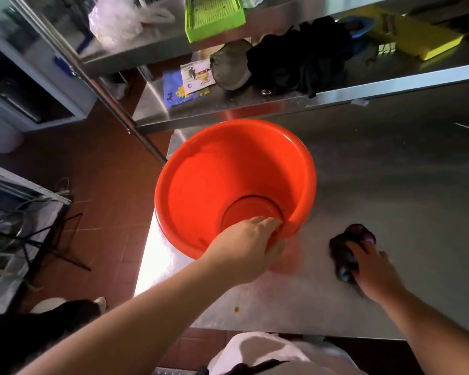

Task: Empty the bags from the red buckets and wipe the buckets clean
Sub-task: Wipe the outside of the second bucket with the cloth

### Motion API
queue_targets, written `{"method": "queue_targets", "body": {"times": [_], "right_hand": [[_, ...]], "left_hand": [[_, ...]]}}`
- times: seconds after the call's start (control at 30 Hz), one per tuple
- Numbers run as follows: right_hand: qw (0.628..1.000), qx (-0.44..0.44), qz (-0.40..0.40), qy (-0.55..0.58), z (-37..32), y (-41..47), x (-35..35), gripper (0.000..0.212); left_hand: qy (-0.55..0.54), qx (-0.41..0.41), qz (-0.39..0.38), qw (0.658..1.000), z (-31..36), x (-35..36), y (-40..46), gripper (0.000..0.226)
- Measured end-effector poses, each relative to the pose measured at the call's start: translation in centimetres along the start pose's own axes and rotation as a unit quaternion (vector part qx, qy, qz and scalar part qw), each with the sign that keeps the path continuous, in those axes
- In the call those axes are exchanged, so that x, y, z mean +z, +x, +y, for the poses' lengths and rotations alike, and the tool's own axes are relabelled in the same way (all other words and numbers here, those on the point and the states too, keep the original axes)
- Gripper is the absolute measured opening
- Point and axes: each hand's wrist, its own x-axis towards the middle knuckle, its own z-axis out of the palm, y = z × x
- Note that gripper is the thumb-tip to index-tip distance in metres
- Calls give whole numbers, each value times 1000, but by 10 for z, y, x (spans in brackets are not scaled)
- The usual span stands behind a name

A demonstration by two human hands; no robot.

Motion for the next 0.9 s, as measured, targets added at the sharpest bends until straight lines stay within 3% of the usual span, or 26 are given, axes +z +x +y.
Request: {"method": "queue_targets", "body": {"times": [0.17, 0.27, 0.37, 0.53, 0.6, 0.7, 0.77, 0.8, 0.9], "right_hand": [[996, 35, -30, 77, -7, 10, -21, 55], [953, 88, -7, 291, -17, 10, -46, 29], [830, 116, 9, 546, -38, 1, -77, 17], [556, 40, -46, 829, -79, -8, -123, 45], [508, -1, -41, 861, -95, -8, -144, 44], [491, -59, -17, 869, -111, -1, -168, 52], [487, -77, 11, 870, -120, 5, -180, 44], [506, -74, 35, 859, -124, 10, -183, 40], [621, -19, 122, 774, -140, 27, -181, 42]], "left_hand": [[31, -5, -11, 999, 3, 6, 6, 36], [37, -13, 7, 999, 5, -1, 14, 31], [24, -9, 46, 999, -1, -25, 29, 27], [-153, -58, 69, 984, -18, -66, 51, 21], [-246, -87, 82, 962, -22, -77, 57, 19], [-281, -114, 102, 947, -27, -93, 59, 23], [-266, -122, 114, 949, -32, -100, 58, 27], [-269, -126, 118, 947, -34, -103, 58, 28], [-255, -131, 130, 949, -41, -106, 58, 31]]}}
